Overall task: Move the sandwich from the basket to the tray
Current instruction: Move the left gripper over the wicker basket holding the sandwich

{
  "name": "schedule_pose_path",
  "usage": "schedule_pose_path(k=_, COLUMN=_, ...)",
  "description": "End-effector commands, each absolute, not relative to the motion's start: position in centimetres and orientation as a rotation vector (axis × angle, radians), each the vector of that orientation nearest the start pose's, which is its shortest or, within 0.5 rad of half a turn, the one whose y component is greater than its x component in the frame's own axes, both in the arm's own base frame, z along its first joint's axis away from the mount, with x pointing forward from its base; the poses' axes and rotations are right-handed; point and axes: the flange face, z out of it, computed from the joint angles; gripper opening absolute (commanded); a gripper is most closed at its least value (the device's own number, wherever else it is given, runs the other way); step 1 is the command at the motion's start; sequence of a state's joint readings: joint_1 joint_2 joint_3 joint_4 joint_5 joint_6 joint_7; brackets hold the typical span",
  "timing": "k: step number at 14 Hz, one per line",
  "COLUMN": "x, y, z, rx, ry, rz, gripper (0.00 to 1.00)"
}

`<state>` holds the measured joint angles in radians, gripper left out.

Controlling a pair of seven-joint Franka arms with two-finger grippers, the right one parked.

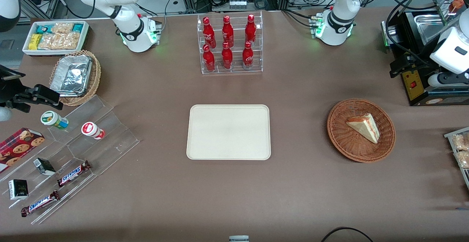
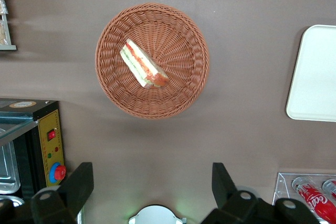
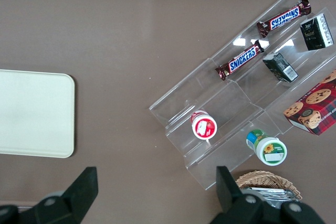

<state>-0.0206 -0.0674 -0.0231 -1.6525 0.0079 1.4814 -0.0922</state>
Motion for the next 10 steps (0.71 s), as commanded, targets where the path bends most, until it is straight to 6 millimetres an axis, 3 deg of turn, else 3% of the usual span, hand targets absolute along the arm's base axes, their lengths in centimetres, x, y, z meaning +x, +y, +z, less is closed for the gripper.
schedule_pose_path(k=1, x=52.5, y=-2.4, z=62.2, rx=-3.103, ry=-0.069, rz=0.147, gripper=1.00)
schedule_pose_path(k=5, x=53.0, y=-2.3, z=62.1, rx=-3.106, ry=-0.075, rz=0.114, gripper=1.00)
schedule_pose_path(k=10, x=53.7, y=-0.5, z=59.3, rx=-3.099, ry=-0.129, rz=0.200, gripper=1.00)
